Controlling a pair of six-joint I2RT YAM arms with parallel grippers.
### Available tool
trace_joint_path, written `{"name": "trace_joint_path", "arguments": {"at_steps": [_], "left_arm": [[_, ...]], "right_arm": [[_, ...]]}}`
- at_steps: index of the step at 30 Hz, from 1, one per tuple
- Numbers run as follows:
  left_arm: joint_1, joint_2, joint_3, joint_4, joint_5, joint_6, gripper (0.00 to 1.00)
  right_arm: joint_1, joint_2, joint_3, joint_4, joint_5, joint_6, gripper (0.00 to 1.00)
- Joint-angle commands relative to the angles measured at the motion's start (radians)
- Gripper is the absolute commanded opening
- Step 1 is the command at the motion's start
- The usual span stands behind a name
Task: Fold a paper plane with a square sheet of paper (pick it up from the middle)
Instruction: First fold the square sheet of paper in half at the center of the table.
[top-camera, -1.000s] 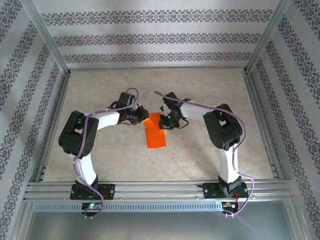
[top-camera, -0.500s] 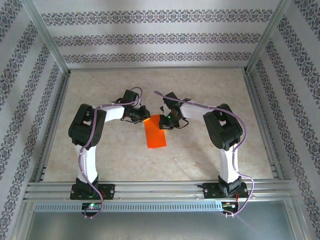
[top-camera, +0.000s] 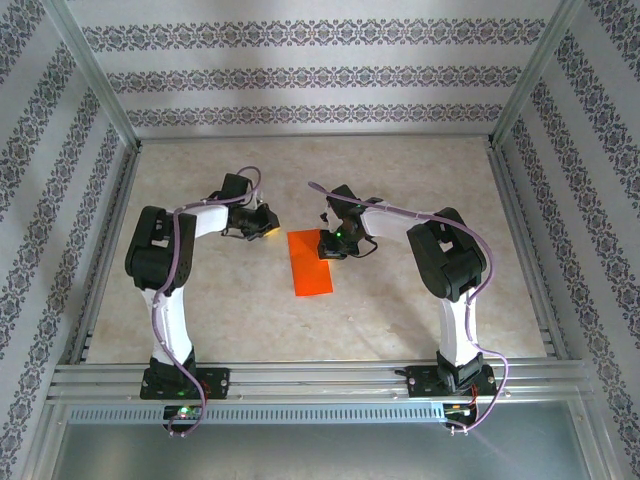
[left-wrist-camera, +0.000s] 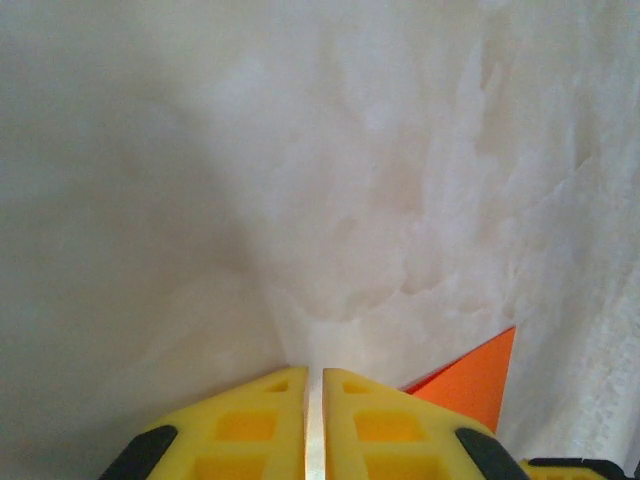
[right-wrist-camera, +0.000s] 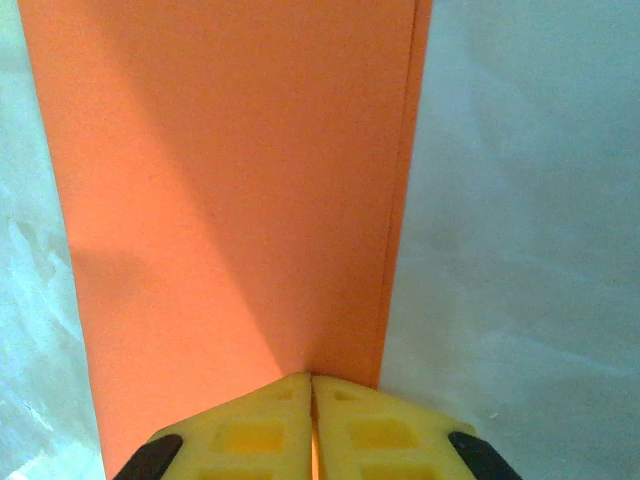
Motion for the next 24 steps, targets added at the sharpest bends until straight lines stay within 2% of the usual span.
{"name": "trace_joint_path", "arguments": {"at_steps": [1,5,10,14,24], "left_arm": [[-0.009,-0.14,-0.081,0.001,-0.015,-0.038,0.12],[-0.082,-0.245,-0.197,0.098,-0.008,-0.169,0.12],[-0.202,-0.279,-0.272,0.144,-0.041,-0.28,0.12],[-0.253,-0.259,-0.279,0.108,-0.072,-0.293,0.11],[-0.299,-0.222,-0.342,0.047,-0.05,-0.278,0.11]], "right_arm": [[-0.025,0.136,-0.108,-0.177,0.247,0.014,0.11],[-0.023,0.125,-0.128,-0.15,0.238,0.058,0.1],[-0.015,0.107,-0.16,-0.108,0.229,0.132,0.1],[-0.012,0.105,-0.173,-0.094,0.228,0.165,0.1],[-0.011,0.093,-0.22,-0.051,0.223,0.236,0.1]]}}
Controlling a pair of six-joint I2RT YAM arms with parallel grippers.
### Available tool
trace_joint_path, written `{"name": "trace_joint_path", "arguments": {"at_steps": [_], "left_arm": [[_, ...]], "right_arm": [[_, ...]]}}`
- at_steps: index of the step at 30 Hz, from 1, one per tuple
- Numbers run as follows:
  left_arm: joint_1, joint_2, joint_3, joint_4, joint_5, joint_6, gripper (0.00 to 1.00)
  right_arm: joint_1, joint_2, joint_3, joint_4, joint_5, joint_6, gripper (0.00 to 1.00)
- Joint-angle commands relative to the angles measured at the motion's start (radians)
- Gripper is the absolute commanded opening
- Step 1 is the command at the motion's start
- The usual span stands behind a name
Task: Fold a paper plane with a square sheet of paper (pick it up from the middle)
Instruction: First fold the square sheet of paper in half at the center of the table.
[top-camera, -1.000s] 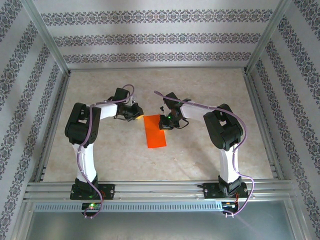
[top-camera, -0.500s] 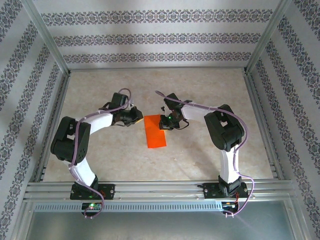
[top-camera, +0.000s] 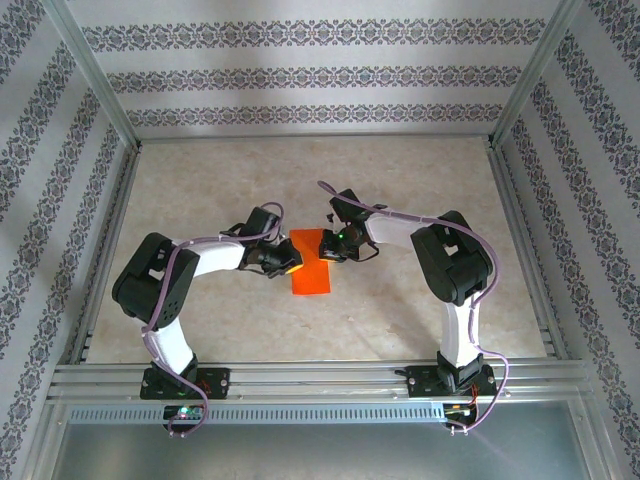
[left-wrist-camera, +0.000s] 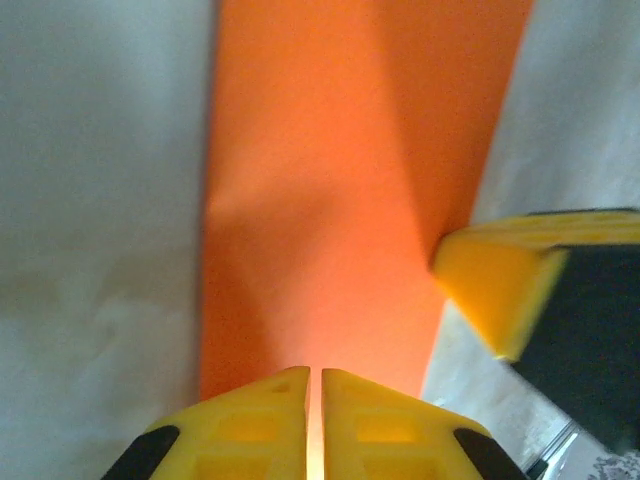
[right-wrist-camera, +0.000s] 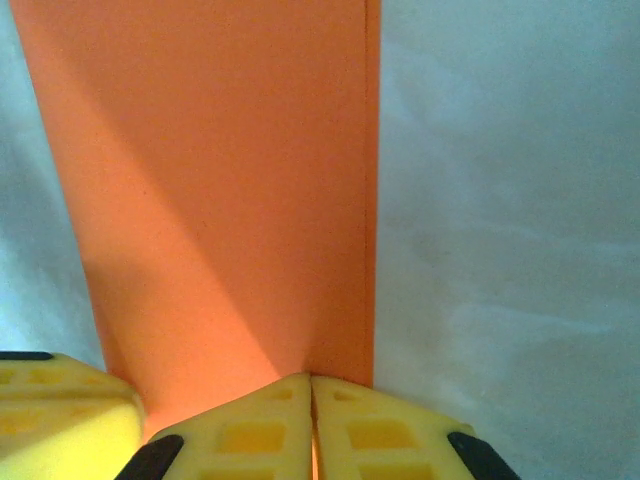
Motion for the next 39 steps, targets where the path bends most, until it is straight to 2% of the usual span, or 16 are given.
{"name": "trace_joint_path", "arguments": {"at_steps": [1,7,13,19,24,28,34,39], "left_arm": [[-0.025,0.006,-0.031,-0.052,-0.008,-0.004,0.11],[-0.06,-0.057,-0.071,-0.17,-0.075,0.034,0.11],[-0.08,-0.149,-0.113,-0.265,-0.091,0.075,0.11],[-0.08,-0.251,-0.073,-0.33,-0.125,0.121,0.12],[-0.08,-0.277,-0.022,-0.252,-0.18,0.104,0.12],[-0.08,-0.221,0.013,-0.151,-0.181,0.07,0.12],[-0.081,-0.112,0.071,-0.041,-0.132,0.036,0.11],[-0.081,-0.041,0.095,0.003,-0.095,0.016,0.11]], "right_arm": [[-0.011,0.142,-0.119,-0.184,0.222,0.045,0.1],[-0.003,0.148,-0.131,-0.175,0.219,0.069,0.1],[-0.001,0.145,-0.146,-0.164,0.22,0.087,0.1],[-0.001,0.116,-0.151,-0.152,0.205,0.096,0.1],[-0.005,0.021,-0.091,-0.147,0.143,0.081,0.14],[-0.019,-0.11,-0.065,-0.106,0.092,0.073,0.23],[-0.07,-0.257,-0.199,0.055,-0.051,0.115,0.33],[-0.094,-0.315,-0.311,0.12,-0.066,0.155,0.41]]}}
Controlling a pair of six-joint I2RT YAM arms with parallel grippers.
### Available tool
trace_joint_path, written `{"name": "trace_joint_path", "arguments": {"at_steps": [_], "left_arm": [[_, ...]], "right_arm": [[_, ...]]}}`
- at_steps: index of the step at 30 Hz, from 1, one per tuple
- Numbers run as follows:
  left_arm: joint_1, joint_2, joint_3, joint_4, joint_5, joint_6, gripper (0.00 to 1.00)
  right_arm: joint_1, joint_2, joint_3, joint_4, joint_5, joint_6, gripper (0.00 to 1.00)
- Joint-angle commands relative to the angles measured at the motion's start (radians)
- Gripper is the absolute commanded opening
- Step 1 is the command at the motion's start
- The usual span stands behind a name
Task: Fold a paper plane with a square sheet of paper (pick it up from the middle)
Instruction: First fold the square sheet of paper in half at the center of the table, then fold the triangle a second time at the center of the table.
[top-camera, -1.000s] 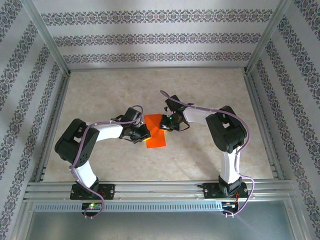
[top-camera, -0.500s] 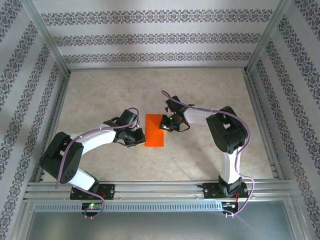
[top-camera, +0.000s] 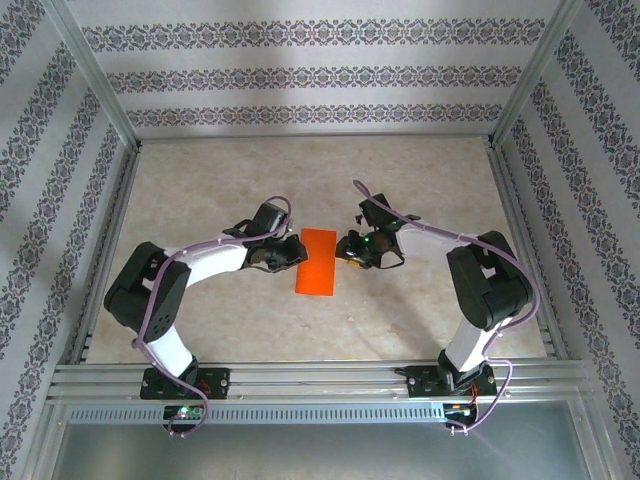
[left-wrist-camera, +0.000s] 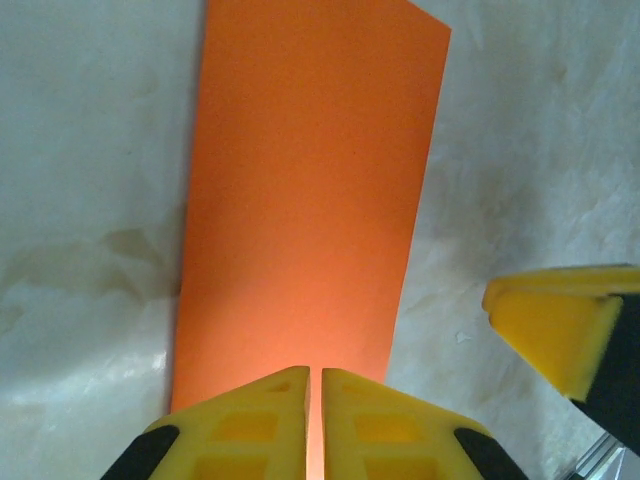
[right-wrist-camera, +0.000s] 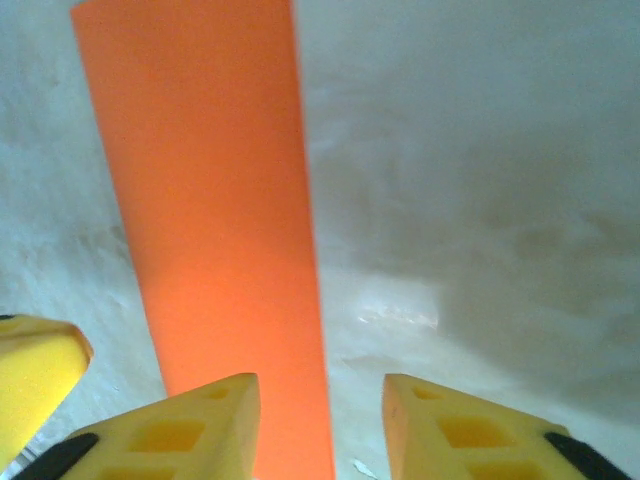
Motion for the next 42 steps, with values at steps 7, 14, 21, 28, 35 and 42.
{"name": "trace_joint_path", "arguments": {"at_steps": [7,14,21,28,35,42], "left_arm": [[-0.014,0.101,0.061,0.002,-0.005,-0.022,0.1],[-0.009,0.126,0.036,0.004,-0.058,-0.068,0.1],[-0.009,0.146,-0.001,0.033,-0.05,-0.122,0.1],[-0.009,0.137,-0.017,0.076,-0.009,-0.152,0.1],[-0.007,0.032,0.027,0.082,0.006,-0.107,0.12],[0.012,0.075,0.045,0.016,-0.04,-0.08,0.11]], "right_arm": [[-0.02,-0.079,-0.123,0.106,-0.05,0.08,0.46],[-0.022,-0.092,-0.132,0.113,-0.056,0.096,0.44],[-0.012,-0.11,-0.171,0.157,-0.106,0.154,0.41],[0.033,-0.097,-0.181,0.167,-0.135,0.193,0.41],[0.036,-0.112,-0.189,0.165,-0.114,0.195,0.42],[0.036,-0.101,-0.192,0.167,-0.101,0.198,0.41]]}}
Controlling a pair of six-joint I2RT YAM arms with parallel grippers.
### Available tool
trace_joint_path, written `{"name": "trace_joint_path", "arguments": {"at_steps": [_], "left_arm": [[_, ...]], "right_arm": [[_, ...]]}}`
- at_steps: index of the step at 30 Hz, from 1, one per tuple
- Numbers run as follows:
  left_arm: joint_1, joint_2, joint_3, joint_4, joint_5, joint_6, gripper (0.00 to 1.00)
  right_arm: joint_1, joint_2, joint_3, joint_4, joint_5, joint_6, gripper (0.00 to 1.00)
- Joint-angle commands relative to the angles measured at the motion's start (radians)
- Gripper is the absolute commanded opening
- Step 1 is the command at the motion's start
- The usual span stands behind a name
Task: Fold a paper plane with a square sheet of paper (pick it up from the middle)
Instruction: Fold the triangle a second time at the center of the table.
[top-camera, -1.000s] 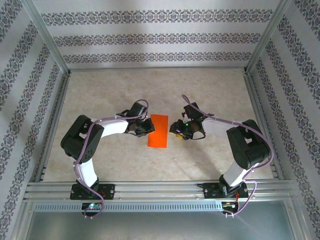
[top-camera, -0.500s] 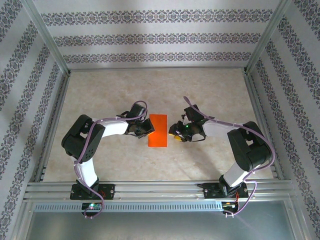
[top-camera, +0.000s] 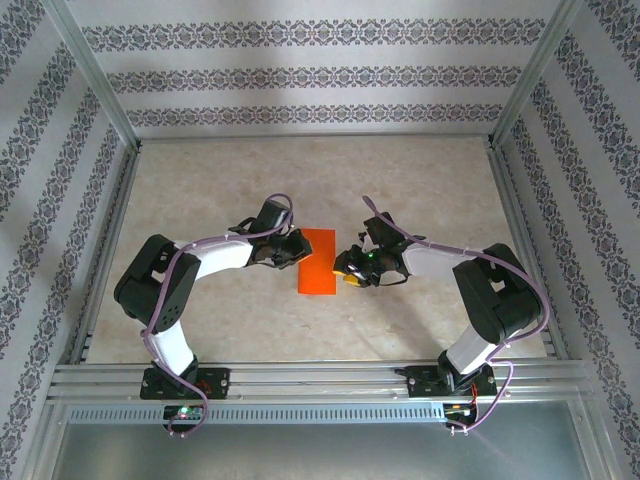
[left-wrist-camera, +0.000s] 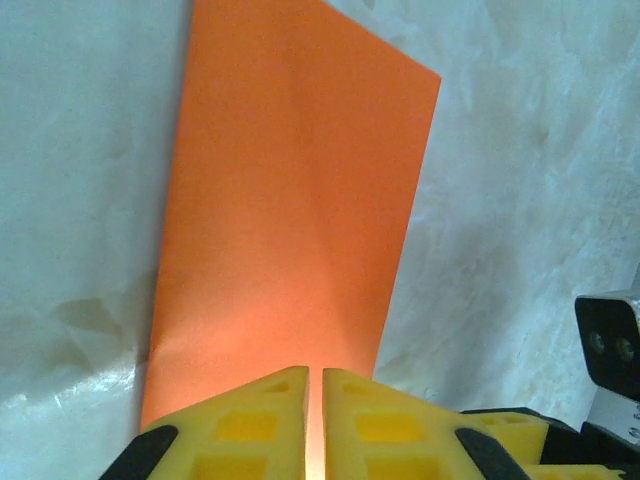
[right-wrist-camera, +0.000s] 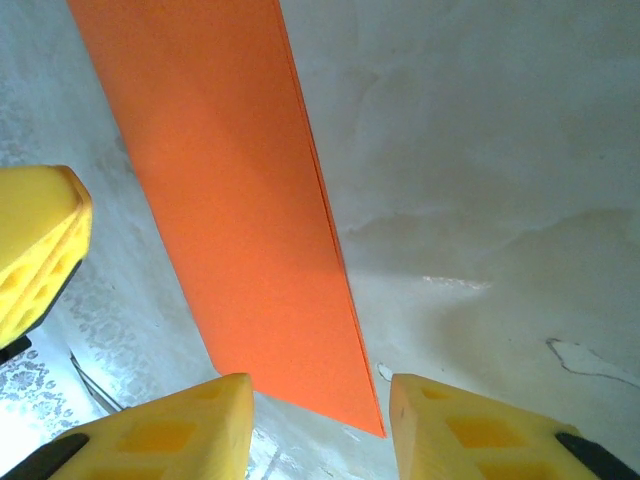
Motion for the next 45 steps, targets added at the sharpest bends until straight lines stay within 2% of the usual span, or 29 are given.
{"name": "trace_joint_path", "arguments": {"at_steps": [1,13,27,45], "left_arm": [[0.01,0.029,0.016,-0.057,-0.028,0.026,0.11],[0.017,0.108,-0.027,-0.037,-0.038,-0.033,0.1],[0.027,0.128,-0.055,-0.028,-0.011,-0.073,0.1],[0.039,0.146,-0.066,-0.021,0.001,-0.09,0.1]], "right_arm": [[0.004,-0.012,-0.014,0.005,0.016,0.016,0.41],[0.007,0.012,-0.012,-0.001,0.012,0.014,0.38],[0.058,0.075,0.046,-0.072,0.016,-0.028,0.36],[0.097,0.064,0.078,-0.161,0.043,-0.089,0.34]]}}
